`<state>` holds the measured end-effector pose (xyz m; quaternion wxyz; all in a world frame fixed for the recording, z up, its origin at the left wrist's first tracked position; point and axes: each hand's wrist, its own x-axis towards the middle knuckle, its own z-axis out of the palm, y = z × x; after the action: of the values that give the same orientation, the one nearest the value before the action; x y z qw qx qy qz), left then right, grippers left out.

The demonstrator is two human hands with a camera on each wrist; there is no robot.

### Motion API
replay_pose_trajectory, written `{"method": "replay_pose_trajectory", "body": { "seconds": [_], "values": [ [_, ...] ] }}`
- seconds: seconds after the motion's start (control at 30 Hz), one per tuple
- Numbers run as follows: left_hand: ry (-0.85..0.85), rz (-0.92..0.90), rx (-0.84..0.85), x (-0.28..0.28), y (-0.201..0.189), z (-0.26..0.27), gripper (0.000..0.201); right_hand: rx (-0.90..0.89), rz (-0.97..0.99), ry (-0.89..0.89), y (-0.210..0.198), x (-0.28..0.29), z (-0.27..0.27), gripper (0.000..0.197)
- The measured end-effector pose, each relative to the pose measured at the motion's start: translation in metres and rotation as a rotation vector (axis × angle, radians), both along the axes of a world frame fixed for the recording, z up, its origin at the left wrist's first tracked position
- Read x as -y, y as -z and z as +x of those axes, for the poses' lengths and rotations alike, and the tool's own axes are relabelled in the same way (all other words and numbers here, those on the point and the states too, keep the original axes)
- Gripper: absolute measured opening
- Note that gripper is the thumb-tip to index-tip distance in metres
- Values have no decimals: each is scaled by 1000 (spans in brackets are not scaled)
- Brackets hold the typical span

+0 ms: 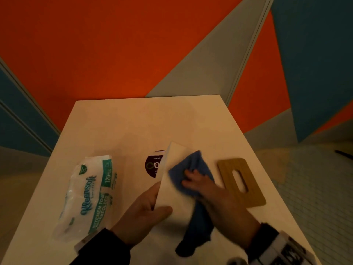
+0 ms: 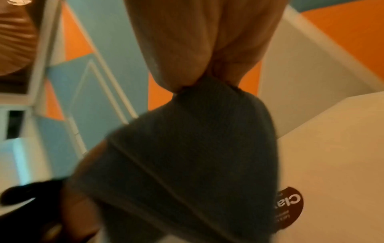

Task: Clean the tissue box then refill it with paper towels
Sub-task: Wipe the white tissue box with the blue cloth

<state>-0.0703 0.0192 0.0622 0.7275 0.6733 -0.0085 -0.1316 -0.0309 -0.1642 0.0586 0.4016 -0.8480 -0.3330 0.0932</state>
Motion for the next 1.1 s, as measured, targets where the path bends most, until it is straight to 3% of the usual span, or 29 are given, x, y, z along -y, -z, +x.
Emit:
{"method": "replay_pose_trajectory", "body": {
  "seconds": [0.07, 0.2, 0.33, 0.6, 0.7, 0.77, 0.9, 1.1],
  "values": [
    [16, 17, -8, -4, -2, 0, 51, 30, -6, 145, -5, 5, 23, 35],
    [83, 18, 0, -2, -11, -3, 52, -155, 70, 367, -17, 3, 57, 34],
    [116, -5, -13, -3, -13, -2, 55, -185, 184, 463, -18, 4, 57, 28],
    [236, -130, -134, 4, -11, 19, 73, -9, 297, 437, -17, 3, 31, 33],
    [137, -269, -204, 12, -14, 30, 46, 113, 252, 383, -9, -1, 19, 25],
    [90, -228, -217, 15, -12, 35, 23, 183, 230, 392, 0, 2, 12, 31],
    [45, -121, -217, 17, -9, 32, 30, 191, 164, 369, 1, 7, 8, 36],
    [35, 9, -32, 13, -9, 27, 52, 225, 246, 308, -9, 13, 2, 34]
  ]
}}
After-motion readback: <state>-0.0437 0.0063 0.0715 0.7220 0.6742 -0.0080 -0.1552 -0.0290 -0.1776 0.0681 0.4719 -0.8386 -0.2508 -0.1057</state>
